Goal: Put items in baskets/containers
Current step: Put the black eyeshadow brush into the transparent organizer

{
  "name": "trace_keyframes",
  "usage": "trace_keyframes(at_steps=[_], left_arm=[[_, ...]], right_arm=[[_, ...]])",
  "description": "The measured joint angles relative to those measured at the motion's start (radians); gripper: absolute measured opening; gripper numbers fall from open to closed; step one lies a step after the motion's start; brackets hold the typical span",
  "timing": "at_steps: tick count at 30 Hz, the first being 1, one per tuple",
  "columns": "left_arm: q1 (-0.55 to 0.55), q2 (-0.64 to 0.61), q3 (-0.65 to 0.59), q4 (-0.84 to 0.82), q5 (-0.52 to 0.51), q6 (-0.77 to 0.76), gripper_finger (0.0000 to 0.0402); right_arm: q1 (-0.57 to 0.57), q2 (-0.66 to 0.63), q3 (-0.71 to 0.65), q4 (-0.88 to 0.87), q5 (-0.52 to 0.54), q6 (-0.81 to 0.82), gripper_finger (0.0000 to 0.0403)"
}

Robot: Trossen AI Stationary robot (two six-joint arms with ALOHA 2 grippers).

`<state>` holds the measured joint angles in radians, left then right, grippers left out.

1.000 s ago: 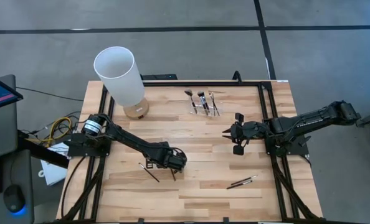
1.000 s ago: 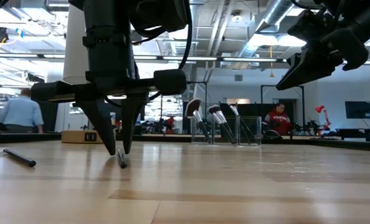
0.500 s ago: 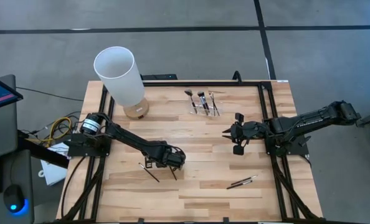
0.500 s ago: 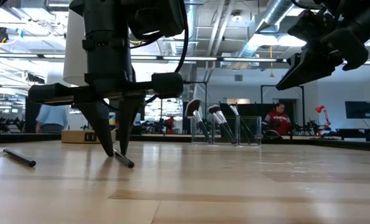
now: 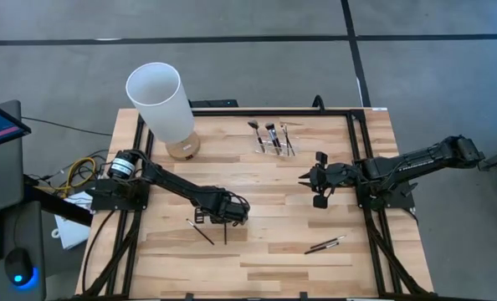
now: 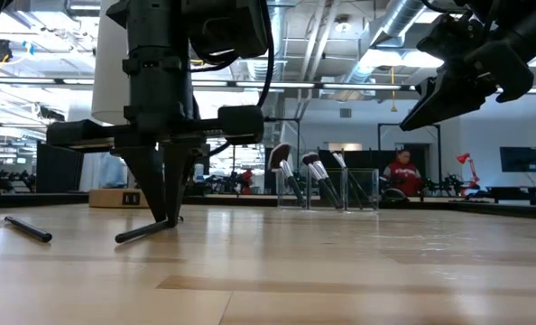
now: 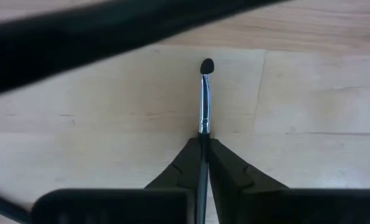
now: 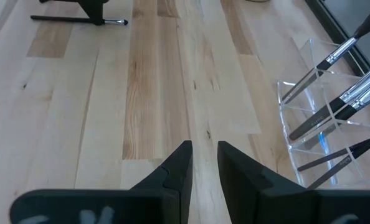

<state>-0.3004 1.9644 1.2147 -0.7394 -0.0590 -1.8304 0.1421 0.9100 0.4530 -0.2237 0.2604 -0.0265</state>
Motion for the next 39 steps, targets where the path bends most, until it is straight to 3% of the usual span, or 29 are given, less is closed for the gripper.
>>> trace_keyframes(at_steps=[13, 19, 22, 24, 27, 30, 33, 39], left_arm=[[-0.004, -0.137, -0.008, -0.030, -0.137, 0.046, 0.0012], [-0.013, -0.217, -0.007, -0.017, -0.292, 0.086, 0.0012], [-0.018, -0.251, -0.007, -0.007, -0.369, 0.127, 0.0013], [-0.019, -0.266, -0.006, 0.003, -0.427, 0.162, 0.0015], [-0.020, -0.277, -0.006, 0.028, -0.502, 0.221, 0.0015], [-0.022, -0.285, -0.006, 0.096, -0.572, 0.297, 0.0015], [-0.022, -0.284, -0.006, 0.199, -0.637, 0.408, 0.0016], [-0.022, -0.284, -0.005, 0.474, -0.717, 0.733, 0.0015]], right_arm=[[0.000, 0.000, 0.000, 0.000, 0.001, -0.002, 0.0066], [0.000, 0.000, 0.000, 0.000, 0.000, -0.001, 0.0066], [-0.002, 0.000, -0.007, 0.038, -0.070, 0.001, 0.0066], [-0.007, 0.000, -0.051, 0.208, -0.184, 0.011, 0.0066], [-0.033, 0.027, -0.175, 0.658, -0.385, 0.081, 0.0066], [-0.097, 0.103, -0.263, 1.042, -0.476, 0.239, 0.0068], [-0.163, 0.222, -0.278, 1.172, -0.544, 0.359, 0.0081], [-0.150, 0.507, -0.211, 1.400, -0.586, 0.405, 0.0139]])
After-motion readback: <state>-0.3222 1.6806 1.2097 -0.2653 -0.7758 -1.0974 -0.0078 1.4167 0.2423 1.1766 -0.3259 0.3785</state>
